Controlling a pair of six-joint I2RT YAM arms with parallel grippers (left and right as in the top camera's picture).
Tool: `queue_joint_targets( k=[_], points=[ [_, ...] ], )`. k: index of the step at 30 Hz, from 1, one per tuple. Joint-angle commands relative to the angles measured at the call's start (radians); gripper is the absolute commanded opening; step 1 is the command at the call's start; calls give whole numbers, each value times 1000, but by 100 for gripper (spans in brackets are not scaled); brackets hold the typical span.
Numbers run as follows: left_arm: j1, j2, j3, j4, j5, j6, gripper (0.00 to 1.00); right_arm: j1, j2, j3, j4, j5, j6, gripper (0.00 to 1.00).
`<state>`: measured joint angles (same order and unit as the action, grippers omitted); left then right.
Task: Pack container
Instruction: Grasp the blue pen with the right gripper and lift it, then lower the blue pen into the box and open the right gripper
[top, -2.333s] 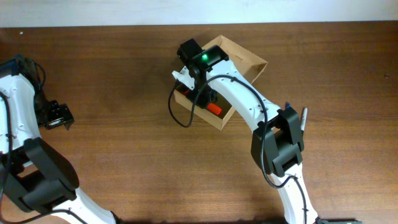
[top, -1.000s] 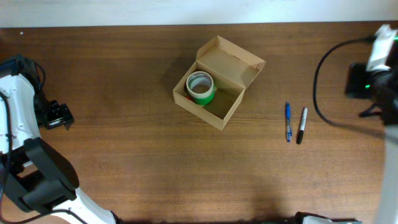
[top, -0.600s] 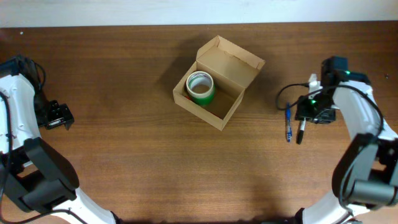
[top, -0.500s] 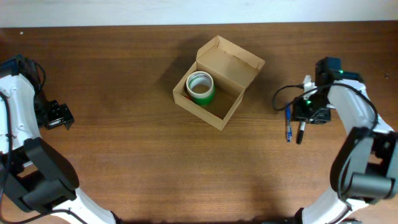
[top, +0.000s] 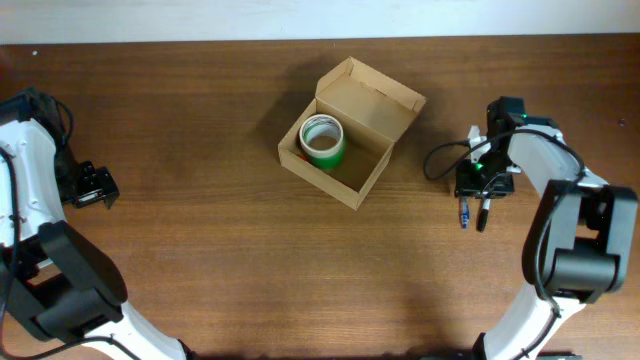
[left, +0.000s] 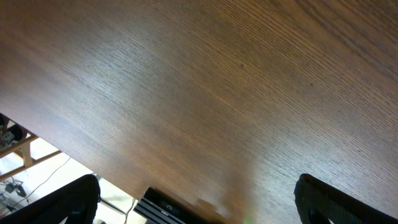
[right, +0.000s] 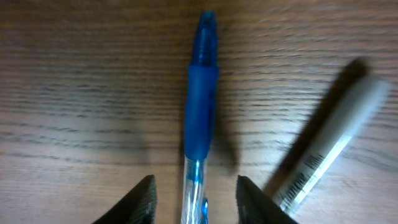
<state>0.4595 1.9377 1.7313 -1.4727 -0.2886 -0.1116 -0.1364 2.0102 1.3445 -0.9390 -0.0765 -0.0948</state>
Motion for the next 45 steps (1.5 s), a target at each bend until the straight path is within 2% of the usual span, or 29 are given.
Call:
queue_joint_targets(
  k=[1, 3, 5, 8, 12, 14, 18, 21, 24, 27, 31, 34, 39, 45],
  points=[
    [3, -6, -3, 0, -3, 16, 100, 21, 43, 15, 2, 5, -9, 36],
    [3, -6, -3, 0, -3, 16, 100, 27, 56, 15, 2, 7, -9, 24],
    [3, -6, -3, 0, -4, 16, 100, 34, 57, 15, 3, 6, -8, 5],
    [3, -6, -3, 0, -3, 16, 100, 40, 44, 47, -21, 0, -8, 4],
    [3, -6, -3, 0, -3, 16, 100, 40, -8, 243, -173, -85, -10, 4],
    [3, -6, -3, 0, -3, 16, 100, 42, -35, 417, -271, -128, -9, 4],
    [3, -6, -3, 0, -4, 16, 100, 72, -53, 877, -434, -167, 15, 4],
    [3, -6, -3, 0, -3, 16, 100, 132, -53, 1159, -422, -182, 92, 4],
    [3, -6, -3, 0, -3, 16, 100, 242, -53, 1291, -378, -201, 68, 4],
    [3, -6, -3, 0, -3, 16, 100, 383, -47, 1297, -354, -151, -26, 4],
    [3, -6, -3, 0, -3, 16, 100, 574, 13, 1287, -404, 24, -195, 4],
    [3, -6, -3, 0, -3, 16, 100, 657, 73, 1272, -447, 106, -251, 4],
    [3, -6, -3, 0, -3, 16, 100, 678, 169, 1189, -467, 108, -267, 4],
    [3, -6, -3, 0, -3, 16, 100, 665, 215, 990, -425, 118, -294, 4]
  ],
)
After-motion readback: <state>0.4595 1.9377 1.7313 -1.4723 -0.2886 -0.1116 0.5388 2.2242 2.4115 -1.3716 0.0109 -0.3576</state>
